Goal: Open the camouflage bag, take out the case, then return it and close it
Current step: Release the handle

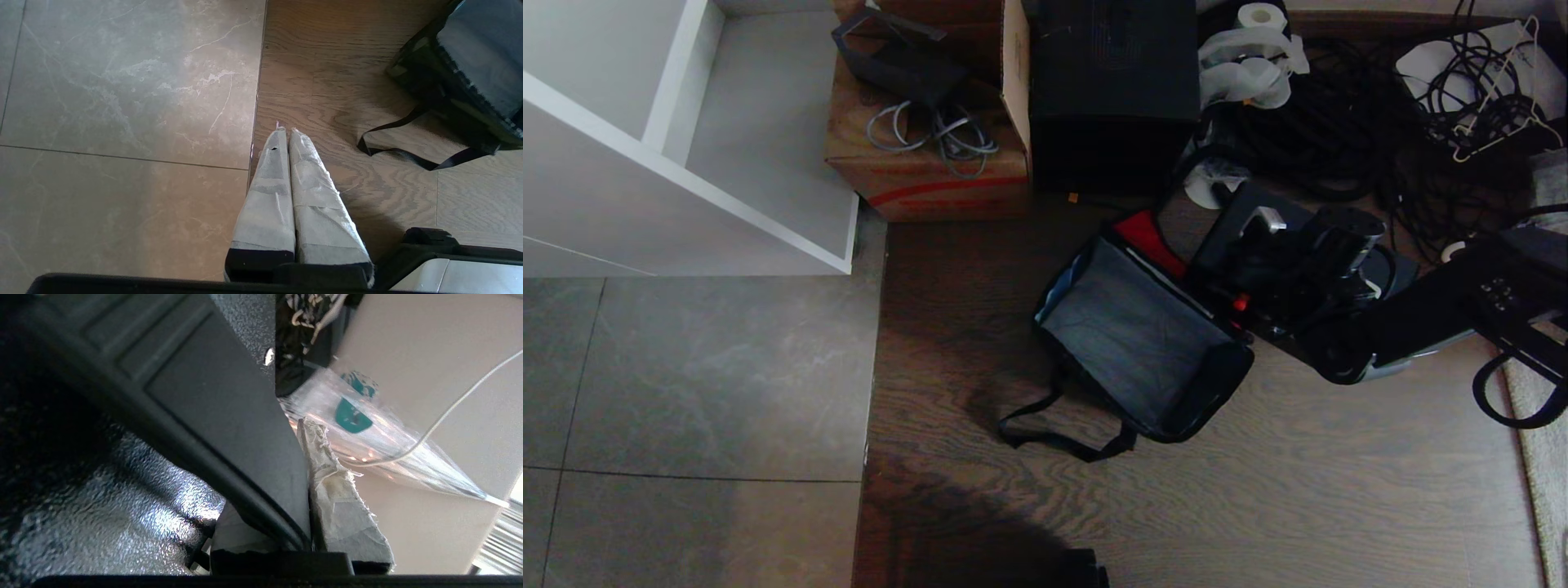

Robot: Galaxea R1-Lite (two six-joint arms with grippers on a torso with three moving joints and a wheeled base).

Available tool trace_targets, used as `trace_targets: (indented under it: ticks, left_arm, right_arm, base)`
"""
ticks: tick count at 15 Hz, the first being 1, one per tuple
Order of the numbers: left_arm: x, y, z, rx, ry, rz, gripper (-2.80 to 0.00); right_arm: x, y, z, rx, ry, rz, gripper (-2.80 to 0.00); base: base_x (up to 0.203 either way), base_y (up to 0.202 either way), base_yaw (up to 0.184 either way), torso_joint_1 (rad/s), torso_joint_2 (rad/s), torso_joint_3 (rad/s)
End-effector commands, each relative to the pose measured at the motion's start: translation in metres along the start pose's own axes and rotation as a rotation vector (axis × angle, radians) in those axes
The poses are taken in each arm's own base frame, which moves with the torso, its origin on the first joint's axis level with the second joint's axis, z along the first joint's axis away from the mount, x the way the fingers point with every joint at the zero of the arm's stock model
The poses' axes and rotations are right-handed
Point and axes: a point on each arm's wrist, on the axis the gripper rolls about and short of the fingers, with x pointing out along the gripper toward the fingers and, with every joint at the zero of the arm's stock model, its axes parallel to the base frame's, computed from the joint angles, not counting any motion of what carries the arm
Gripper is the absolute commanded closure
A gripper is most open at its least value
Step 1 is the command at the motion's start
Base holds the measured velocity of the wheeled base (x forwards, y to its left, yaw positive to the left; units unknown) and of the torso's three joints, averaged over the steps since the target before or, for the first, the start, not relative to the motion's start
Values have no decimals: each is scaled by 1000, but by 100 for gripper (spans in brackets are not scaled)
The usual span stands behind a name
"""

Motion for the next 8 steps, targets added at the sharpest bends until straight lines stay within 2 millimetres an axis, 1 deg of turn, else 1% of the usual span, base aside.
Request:
trace_targets:
  ticks: [1, 3, 8]
  left_arm:
    - [1, 0, -3, -1, 9, 1, 0]
    - [1, 0, -3, 0, 9, 1, 0]
    - [1, 0, -3, -1, 9, 1, 0]
  right_arm:
    - [-2, 6, 0, 16, 0, 5, 0]
    - [11, 11, -6, 13, 28, -3, 0]
    - [36, 30, -15, 35, 77, -21, 0]
  base:
    - [0, 0, 0, 0, 0, 0]
    - [0, 0, 0, 0, 0, 0]
    - [0, 0, 0, 0, 0, 0]
